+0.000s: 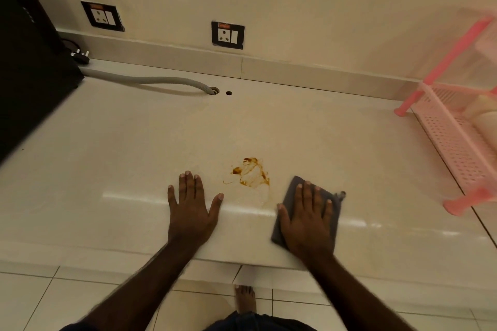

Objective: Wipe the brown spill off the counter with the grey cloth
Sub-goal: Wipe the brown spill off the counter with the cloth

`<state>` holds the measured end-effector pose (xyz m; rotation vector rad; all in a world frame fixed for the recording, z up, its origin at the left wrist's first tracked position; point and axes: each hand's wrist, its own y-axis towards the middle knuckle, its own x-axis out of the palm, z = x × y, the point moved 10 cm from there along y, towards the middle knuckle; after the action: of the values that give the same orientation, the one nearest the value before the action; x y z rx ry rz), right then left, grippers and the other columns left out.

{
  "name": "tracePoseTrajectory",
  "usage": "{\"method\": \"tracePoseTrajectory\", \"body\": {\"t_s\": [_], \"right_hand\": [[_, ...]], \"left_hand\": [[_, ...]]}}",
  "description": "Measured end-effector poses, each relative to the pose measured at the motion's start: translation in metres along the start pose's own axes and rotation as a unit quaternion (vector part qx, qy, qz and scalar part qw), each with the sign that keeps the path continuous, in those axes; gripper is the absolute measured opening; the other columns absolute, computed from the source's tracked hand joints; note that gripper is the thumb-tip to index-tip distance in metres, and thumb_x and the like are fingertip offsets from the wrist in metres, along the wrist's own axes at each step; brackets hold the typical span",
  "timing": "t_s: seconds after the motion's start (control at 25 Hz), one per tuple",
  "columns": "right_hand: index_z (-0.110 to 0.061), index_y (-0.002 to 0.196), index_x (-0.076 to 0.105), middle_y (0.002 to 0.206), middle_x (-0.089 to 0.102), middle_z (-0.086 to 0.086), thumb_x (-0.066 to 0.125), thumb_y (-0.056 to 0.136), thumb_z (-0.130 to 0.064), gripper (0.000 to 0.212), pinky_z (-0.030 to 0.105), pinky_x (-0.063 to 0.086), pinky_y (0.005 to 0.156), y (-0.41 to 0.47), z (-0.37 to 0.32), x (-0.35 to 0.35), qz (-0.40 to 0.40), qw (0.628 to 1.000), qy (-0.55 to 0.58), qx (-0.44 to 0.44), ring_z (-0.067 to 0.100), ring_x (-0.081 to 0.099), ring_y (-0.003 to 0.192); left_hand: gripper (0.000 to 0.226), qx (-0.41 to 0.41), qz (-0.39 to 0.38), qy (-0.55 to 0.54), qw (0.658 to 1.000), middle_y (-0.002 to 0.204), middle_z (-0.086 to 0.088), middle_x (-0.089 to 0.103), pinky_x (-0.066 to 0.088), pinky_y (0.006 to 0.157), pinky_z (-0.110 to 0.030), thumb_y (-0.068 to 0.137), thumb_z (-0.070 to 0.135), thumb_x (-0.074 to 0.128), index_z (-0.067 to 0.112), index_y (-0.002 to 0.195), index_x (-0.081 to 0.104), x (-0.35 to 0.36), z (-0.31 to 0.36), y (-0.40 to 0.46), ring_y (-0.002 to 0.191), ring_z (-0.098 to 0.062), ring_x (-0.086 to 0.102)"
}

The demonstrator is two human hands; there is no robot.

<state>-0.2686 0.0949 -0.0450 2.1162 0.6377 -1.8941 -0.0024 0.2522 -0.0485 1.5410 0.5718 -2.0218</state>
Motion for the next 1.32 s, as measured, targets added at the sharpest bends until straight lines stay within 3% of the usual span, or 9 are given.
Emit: {"method": "tracePoseTrajectory", "body": {"t_s": [0.16, 0.32, 0.6, 0.76, 0.96, 1.32], "right_hand": [[-0.018, 0.173, -0.003, 0.182, -0.006, 0.005, 0.013, 0.107, -0.072, 0.087, 0.059, -0.006, 0.134, 0.054, -0.024, -0.018, -0.010, 1.000, 0.019, -0.016, 0.029, -0.009, 0.168], [-0.018, 0.173, 0.001, 0.182, -0.004, 0.006, 0.017, 0.111, -0.064, 0.080, 0.058, -0.002, 0.134, 0.099, 0.021, -0.035, -0.020, 0.998, 0.026, 0.057, 0.028, -0.006, 0.168], [-0.015, 0.173, 0.001, 0.182, 0.000, 0.010, 0.006, 0.107, -0.067, 0.084, 0.060, 0.001, 0.134, 0.003, 0.058, -0.014, 0.014, 0.997, 0.013, 0.078, 0.031, -0.004, 0.168], [-0.011, 0.172, -0.001, 0.181, -0.002, 0.016, 0.003, 0.104, -0.073, 0.092, 0.064, -0.003, 0.133, -0.027, -0.015, 0.005, -0.011, 0.997, 0.001, 0.076, 0.038, -0.005, 0.167], [-0.004, 0.171, 0.004, 0.180, 0.002, 0.020, 0.014, 0.107, -0.069, 0.092, 0.065, -0.003, 0.132, 0.009, -0.088, 0.004, -0.013, 0.997, 0.025, 0.076, 0.040, -0.002, 0.167], [-0.005, 0.171, 0.014, 0.181, 0.010, 0.014, 0.026, 0.111, -0.059, 0.081, 0.063, 0.001, 0.132, 0.099, 0.049, -0.046, 0.045, 0.981, 0.062, 0.179, 0.036, 0.004, 0.167]], "left_hand": [[0.094, 0.000, -0.003, 0.007, 1.000, 0.175, -0.013, -0.003, -0.006, 0.129, -0.056, 0.098, 0.075, 0.004, 0.008, 0.165, 0.002, 0.001, 0.000, 0.000, 0.161, -0.025, -0.011], [0.095, 0.000, -0.004, 0.008, 1.000, 0.175, -0.013, -0.003, -0.005, 0.129, -0.056, 0.097, 0.075, 0.001, 0.008, 0.165, 0.001, 0.002, 0.001, 0.001, 0.161, -0.025, -0.011], [0.095, 0.003, -0.003, -0.004, 1.000, 0.174, -0.015, -0.003, -0.006, 0.129, -0.057, 0.098, 0.075, 0.004, 0.007, 0.164, 0.003, 0.000, 0.002, -0.001, 0.161, -0.027, -0.010], [0.095, 0.001, 0.000, 0.002, 1.000, 0.174, -0.016, -0.002, -0.004, 0.129, -0.058, 0.098, 0.075, 0.004, 0.007, 0.164, 0.003, 0.000, 0.000, 0.000, 0.162, -0.027, -0.008], [0.095, 0.003, 0.010, -0.001, 1.000, 0.174, -0.019, 0.004, -0.001, 0.129, -0.059, 0.099, 0.074, 0.007, 0.005, 0.164, 0.008, -0.001, 0.001, -0.002, 0.162, -0.031, -0.002], [0.094, 0.008, 0.012, 0.000, 1.000, 0.174, -0.017, 0.002, -0.003, 0.129, -0.058, 0.100, 0.075, 0.004, 0.006, 0.164, 0.008, 0.001, -0.003, -0.001, 0.162, -0.028, -0.005]]}}
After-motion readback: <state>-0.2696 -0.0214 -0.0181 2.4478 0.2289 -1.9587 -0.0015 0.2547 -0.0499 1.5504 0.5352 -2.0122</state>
